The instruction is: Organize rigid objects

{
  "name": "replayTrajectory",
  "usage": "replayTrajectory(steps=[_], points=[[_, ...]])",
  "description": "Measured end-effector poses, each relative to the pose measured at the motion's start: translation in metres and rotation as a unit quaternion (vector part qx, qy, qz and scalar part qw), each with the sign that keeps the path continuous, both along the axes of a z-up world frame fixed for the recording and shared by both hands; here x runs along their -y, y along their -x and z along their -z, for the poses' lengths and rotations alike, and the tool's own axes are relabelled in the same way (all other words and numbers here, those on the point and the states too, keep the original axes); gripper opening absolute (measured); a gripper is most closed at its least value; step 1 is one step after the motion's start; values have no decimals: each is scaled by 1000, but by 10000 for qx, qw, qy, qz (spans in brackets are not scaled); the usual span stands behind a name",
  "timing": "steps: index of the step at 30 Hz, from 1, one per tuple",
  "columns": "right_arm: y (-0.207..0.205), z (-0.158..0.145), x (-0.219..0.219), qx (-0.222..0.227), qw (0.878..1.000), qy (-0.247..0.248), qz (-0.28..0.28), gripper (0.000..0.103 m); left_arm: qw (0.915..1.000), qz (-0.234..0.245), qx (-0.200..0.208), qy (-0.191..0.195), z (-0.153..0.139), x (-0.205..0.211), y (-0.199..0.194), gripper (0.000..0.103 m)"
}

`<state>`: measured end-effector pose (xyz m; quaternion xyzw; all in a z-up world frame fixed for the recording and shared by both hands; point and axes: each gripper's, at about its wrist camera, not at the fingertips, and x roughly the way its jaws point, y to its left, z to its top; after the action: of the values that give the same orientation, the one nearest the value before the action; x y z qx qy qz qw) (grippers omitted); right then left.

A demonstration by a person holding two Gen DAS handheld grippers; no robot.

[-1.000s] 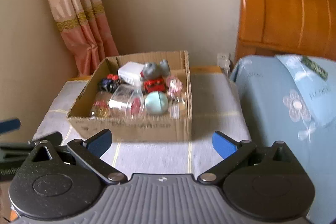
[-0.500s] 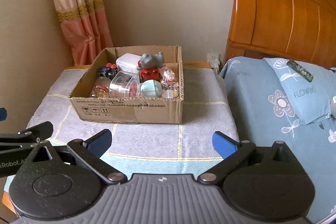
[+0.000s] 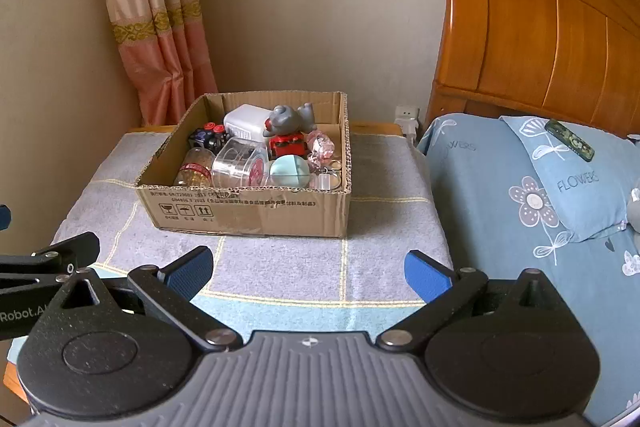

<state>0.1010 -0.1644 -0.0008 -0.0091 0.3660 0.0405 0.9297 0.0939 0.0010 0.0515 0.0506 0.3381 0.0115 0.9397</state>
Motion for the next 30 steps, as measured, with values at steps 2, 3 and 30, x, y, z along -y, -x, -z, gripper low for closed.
replayTrajectory(steps=[2, 3, 30], points=[[0, 0, 0, 4, 10000, -6, 0, 103, 10000, -3, 0, 7, 0, 0, 0, 100], [0, 0, 0, 2, 10000, -5, 2, 103, 10000, -8, -2, 9, 0, 0, 0, 100], [1, -2, -1, 26, 10000, 0, -19, 103, 10000, -54, 14, -51, -1, -2, -1, 100]])
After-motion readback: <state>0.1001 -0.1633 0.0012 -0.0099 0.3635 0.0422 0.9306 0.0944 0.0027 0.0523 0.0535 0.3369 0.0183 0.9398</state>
